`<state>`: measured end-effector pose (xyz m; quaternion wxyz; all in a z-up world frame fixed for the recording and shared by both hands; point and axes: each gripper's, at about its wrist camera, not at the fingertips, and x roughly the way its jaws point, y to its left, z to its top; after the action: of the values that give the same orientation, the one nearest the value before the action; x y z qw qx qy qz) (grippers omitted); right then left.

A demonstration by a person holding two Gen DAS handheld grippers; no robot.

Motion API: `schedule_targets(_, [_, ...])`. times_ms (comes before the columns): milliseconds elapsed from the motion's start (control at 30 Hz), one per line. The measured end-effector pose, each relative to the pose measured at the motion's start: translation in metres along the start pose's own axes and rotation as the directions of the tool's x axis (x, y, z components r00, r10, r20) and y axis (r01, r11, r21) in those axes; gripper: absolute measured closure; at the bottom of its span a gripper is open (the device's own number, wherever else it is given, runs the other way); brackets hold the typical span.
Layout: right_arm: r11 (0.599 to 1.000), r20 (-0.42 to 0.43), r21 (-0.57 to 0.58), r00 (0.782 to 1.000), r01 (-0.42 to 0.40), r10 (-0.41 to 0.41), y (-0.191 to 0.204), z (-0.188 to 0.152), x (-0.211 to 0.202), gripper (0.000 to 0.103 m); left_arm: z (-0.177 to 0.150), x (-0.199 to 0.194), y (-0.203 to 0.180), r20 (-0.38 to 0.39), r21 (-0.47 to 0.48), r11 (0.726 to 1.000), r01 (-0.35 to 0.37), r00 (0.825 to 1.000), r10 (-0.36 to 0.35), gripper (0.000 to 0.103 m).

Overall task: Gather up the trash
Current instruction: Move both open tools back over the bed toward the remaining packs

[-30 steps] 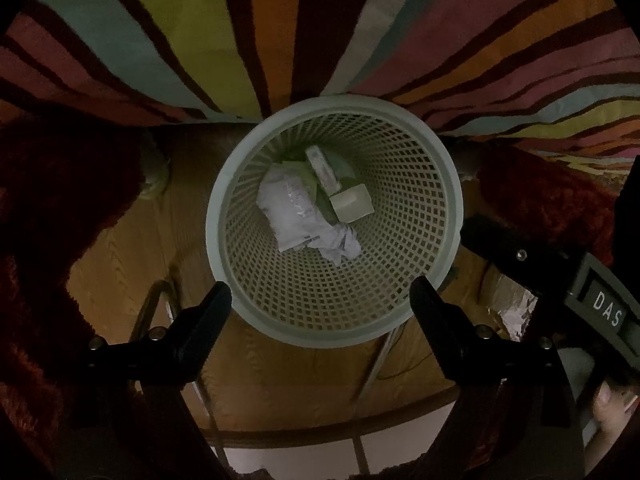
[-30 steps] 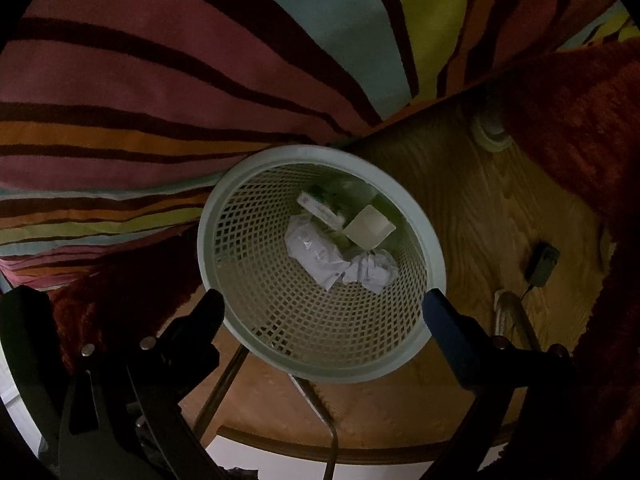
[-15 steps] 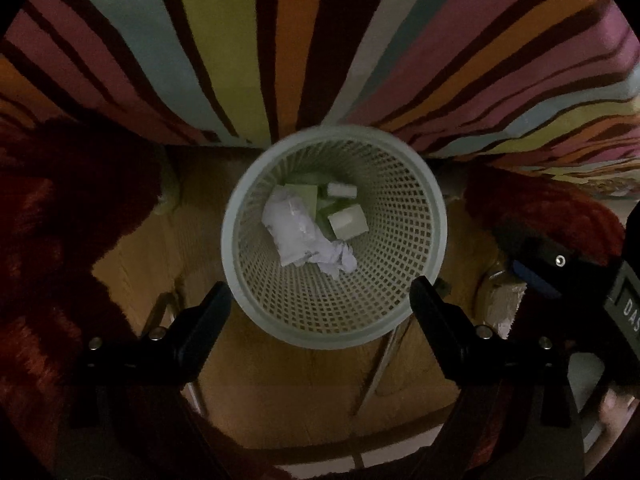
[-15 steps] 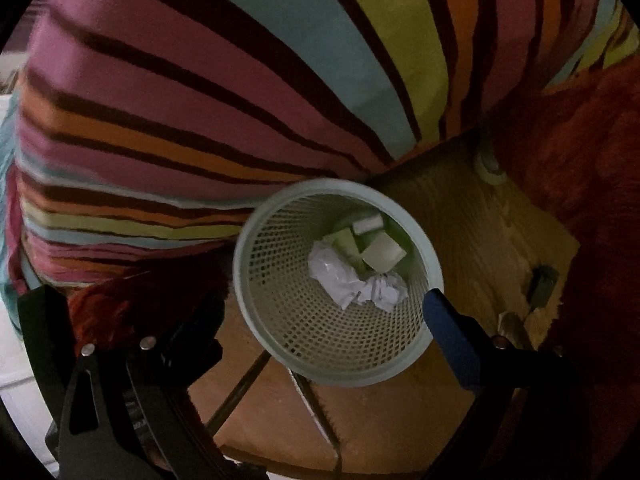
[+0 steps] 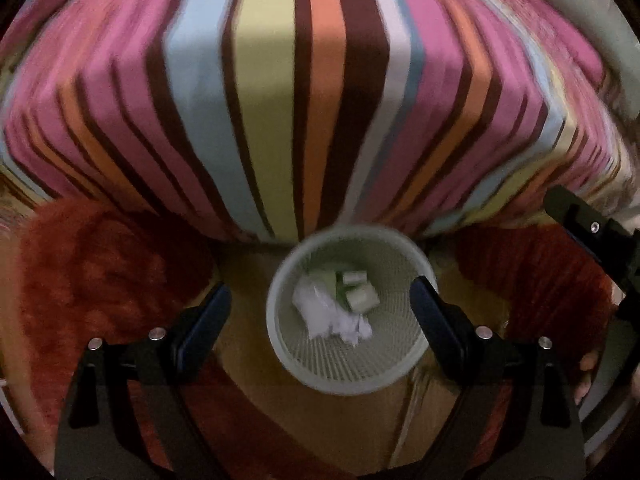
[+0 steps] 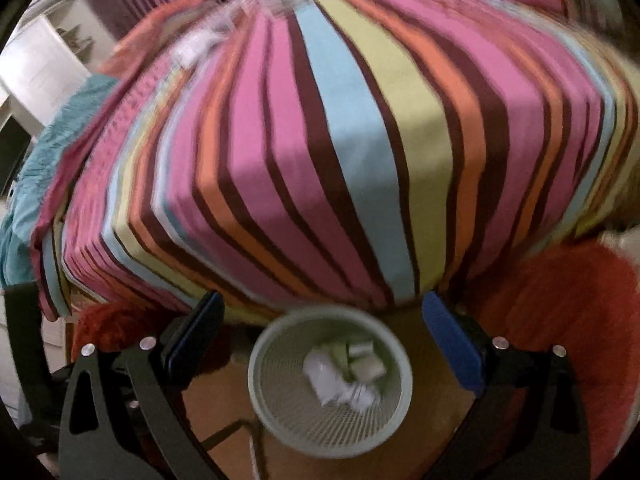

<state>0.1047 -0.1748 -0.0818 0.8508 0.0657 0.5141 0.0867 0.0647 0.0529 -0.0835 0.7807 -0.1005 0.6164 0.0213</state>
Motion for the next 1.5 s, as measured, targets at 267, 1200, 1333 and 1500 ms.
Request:
schedule_targets(267, [0.990, 0.180, -0.138, 0.984, 0.032, -0.006, 0.026, 0.025, -0.028, 0.008, 0.037, -0.054, -0.001, 0.259, 0.012, 0.999, -0.049, 0.965, 0.044, 0.015])
schedule_targets(1200, [0.982, 0.324, -0.175, 0.946, 0.073, -0.012, 0.029, 0.124, -0.023, 0.008, 0.173, -0.072, -0.007, 0.383, -0.008, 1.000, 0.027, 0.923, -0.022, 0.015])
schedule_targets(1333, [0.982, 0.322, -0.174, 0.946, 0.073, -0.013, 0.028, 0.139, -0.016, 0.008, 0.196, -0.068, -0.008, 0.380, -0.018, 0.999, 0.040, 0.924, -0.030, 0.015])
schedule_targets(1500, [0.979, 0.310, -0.189, 0.951, 0.075, -0.013, 0.030, 0.157, -0.004, 0.008, 0.217, -0.059, -0.007, 0.376, -0.033, 0.998, 0.054, 0.926, -0.037, 0.015])
